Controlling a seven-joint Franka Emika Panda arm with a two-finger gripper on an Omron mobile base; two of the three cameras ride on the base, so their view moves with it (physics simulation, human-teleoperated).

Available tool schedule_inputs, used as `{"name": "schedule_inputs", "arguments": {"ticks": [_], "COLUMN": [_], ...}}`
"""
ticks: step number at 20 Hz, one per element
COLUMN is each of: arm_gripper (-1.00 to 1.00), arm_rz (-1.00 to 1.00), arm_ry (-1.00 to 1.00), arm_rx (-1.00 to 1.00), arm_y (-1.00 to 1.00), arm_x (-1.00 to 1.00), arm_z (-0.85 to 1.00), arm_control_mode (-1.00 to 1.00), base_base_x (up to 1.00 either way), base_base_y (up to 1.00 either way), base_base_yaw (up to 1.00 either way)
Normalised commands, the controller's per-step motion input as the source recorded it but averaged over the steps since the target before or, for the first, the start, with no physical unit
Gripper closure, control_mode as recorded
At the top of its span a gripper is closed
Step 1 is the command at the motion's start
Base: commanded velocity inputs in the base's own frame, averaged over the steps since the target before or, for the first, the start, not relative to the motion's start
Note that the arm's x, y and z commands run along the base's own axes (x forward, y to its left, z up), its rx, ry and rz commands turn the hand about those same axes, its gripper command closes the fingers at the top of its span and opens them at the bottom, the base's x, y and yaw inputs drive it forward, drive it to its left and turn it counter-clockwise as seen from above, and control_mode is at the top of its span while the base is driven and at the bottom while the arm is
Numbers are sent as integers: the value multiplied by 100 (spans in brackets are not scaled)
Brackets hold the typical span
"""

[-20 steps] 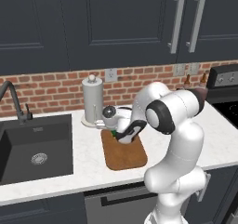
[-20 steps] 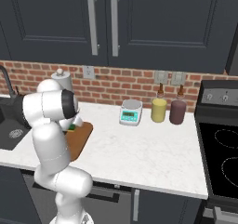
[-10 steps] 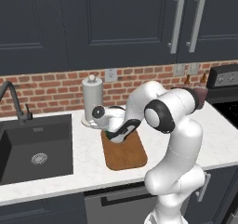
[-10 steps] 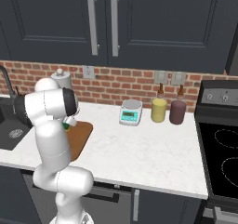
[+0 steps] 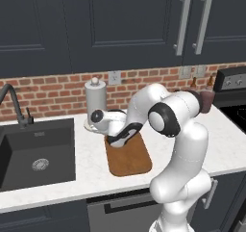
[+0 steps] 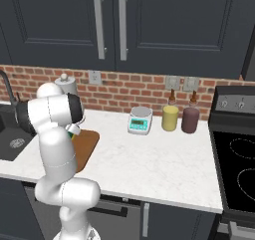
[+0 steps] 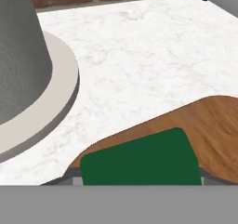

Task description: Pick up the sponge from the counter and clean the cutting board by briefly scrubbing or pressing down on the cutting board. Once finished, release the sponge.

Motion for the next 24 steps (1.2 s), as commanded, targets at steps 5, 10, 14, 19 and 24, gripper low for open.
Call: {"name": "schedule_inputs", "arguments": {"ticks": [5,10,14,19,24], "arm_gripper": [100,100,100,100,100], "arm_rz": [-4,-2,-2,-2,-1], "arm_ry": [0,0,-1,0,-2], "arm_rx": [-1,-1,0,-1,0], "arm_y": [10,10,3,1,1], "arm_x": [-17,-26,-33,-32,-37], "arm_z": [-8,-5,-3,-13,-13], "arm_control_mode": [-100,-100,-100,-100,-100], "base_base_x": [0,0,0,0,0], "base_base_y": [0,0,0,0,0], "base_base_yaw": [0,0,0,0,0]}}
